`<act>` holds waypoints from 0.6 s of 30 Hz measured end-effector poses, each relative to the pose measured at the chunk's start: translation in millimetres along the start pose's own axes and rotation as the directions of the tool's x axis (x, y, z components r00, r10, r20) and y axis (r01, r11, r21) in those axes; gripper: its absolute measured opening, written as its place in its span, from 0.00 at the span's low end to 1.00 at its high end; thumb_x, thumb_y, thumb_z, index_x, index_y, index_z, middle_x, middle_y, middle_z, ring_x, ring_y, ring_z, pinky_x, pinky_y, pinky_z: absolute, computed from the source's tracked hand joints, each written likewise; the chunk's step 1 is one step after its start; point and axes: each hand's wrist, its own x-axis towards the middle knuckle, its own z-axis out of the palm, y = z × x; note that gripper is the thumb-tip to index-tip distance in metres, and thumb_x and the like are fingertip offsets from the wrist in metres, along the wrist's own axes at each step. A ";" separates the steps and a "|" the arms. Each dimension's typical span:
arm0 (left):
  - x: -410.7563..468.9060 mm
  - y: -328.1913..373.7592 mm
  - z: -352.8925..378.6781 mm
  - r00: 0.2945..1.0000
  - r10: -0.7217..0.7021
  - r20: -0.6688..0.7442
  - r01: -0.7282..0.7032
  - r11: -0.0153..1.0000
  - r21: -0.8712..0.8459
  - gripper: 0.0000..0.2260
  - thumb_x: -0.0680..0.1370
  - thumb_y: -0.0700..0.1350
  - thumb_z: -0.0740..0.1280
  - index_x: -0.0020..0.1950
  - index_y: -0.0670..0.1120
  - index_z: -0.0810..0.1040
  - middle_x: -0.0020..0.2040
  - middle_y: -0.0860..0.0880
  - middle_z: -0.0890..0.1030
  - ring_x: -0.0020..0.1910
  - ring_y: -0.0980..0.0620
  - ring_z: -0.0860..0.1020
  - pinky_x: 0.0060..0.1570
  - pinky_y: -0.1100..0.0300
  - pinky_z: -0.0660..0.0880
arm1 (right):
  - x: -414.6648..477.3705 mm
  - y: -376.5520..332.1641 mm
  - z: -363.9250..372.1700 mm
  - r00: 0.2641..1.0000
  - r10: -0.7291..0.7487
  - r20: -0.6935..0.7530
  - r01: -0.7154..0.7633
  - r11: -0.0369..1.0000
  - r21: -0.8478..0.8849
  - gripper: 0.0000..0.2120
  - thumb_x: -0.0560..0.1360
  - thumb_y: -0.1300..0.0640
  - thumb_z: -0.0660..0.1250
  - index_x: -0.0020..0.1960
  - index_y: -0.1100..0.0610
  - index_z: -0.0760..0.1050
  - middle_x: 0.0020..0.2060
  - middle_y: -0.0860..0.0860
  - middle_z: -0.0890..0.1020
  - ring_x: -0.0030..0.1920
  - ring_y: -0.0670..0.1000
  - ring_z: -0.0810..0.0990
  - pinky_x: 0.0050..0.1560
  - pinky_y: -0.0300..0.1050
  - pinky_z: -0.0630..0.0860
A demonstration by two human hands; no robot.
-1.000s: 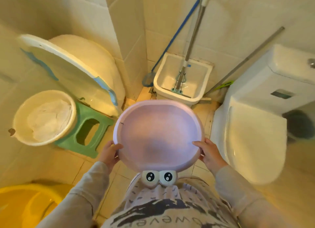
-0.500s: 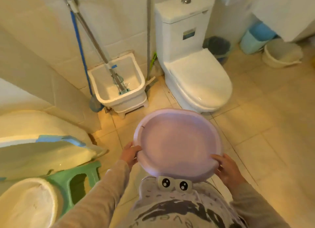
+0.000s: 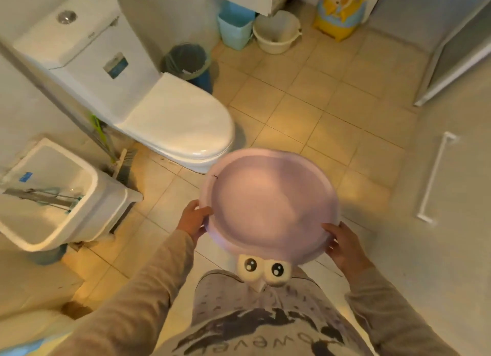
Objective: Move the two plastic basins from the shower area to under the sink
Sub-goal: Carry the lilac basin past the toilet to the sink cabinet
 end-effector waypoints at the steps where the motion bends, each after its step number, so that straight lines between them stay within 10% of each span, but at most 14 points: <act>1: 3.1 2.3 17.6 1.000 -0.009 -0.006 0.009 1.000 0.003 0.17 0.73 0.34 0.63 0.60 0.44 0.71 0.50 0.43 0.76 0.45 0.43 0.75 0.44 0.54 0.76 | 8.1 -10.6 -8.6 1.000 0.005 -0.007 -0.005 1.000 0.005 0.09 0.70 0.65 0.66 0.50 0.59 0.76 0.44 0.56 0.77 0.45 0.58 0.74 0.45 0.51 0.73; 5: 9.6 9.2 85.3 0.998 -0.057 -0.041 0.056 0.998 -0.030 0.13 0.73 0.33 0.63 0.56 0.43 0.71 0.41 0.44 0.76 0.38 0.46 0.73 0.38 0.56 0.73 | 43.4 -64.7 -39.5 1.000 0.001 -0.015 -0.001 1.000 0.001 0.07 0.72 0.66 0.65 0.42 0.55 0.76 0.32 0.51 0.76 0.30 0.47 0.77 0.30 0.37 0.73; 11: 24.2 28.7 166.2 0.995 -0.084 -0.047 0.080 0.992 -0.096 0.05 0.74 0.34 0.63 0.47 0.43 0.73 0.38 0.43 0.74 0.36 0.45 0.72 0.35 0.54 0.74 | 92.5 -154.8 -70.2 0.999 -0.040 0.024 0.041 0.998 -0.050 0.18 0.71 0.66 0.67 0.60 0.57 0.76 0.51 0.56 0.80 0.52 0.55 0.78 0.48 0.48 0.76; 18: 54.2 90.3 248.9 0.998 -0.051 -0.037 0.047 0.994 -0.094 0.12 0.74 0.33 0.62 0.56 0.41 0.71 0.39 0.44 0.75 0.36 0.45 0.74 0.35 0.55 0.74 | 140.4 -238.3 -78.6 0.998 -0.064 -0.007 0.064 0.997 -0.043 0.15 0.71 0.65 0.67 0.58 0.59 0.76 0.51 0.57 0.79 0.52 0.56 0.76 0.46 0.48 0.74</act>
